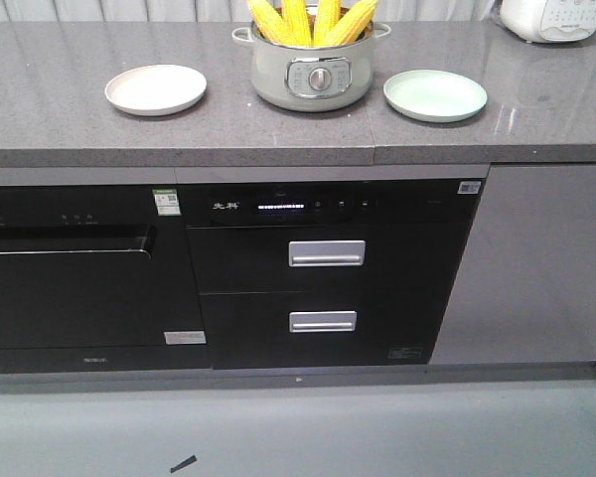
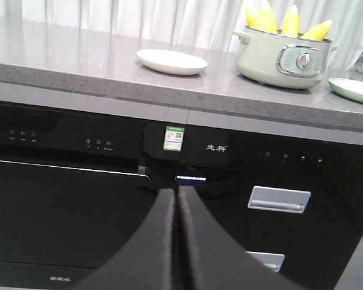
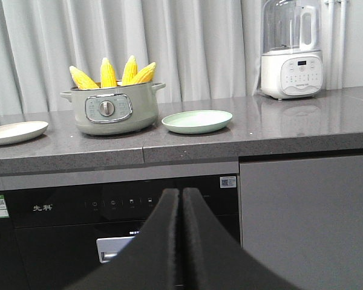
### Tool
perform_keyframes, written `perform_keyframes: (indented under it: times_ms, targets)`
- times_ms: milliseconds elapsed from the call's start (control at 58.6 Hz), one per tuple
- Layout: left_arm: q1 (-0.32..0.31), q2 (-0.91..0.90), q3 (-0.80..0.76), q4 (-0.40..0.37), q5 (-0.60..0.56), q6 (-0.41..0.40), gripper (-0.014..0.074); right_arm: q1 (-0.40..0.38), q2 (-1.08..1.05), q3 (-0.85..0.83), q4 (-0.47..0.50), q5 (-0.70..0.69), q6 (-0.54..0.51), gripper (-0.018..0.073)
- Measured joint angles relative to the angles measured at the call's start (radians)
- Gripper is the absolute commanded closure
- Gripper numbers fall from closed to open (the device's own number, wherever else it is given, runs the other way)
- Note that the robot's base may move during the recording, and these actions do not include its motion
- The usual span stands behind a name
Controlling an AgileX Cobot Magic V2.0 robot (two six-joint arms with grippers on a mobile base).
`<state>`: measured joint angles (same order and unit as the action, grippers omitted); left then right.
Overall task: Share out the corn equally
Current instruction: 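Continue driving closer to the counter with the pot and plates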
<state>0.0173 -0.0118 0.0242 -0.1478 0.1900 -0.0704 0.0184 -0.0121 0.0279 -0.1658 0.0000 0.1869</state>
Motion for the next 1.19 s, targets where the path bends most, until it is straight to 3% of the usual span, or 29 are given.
perform_keyframes:
  times_ms: [1194]
  targets:
    - [0.0, 0.0, 0.0, 0.0, 0.0, 0.0, 0.0603, 0.0, 0.0, 0.0, 0.0, 0.0, 0.0, 0.0564]
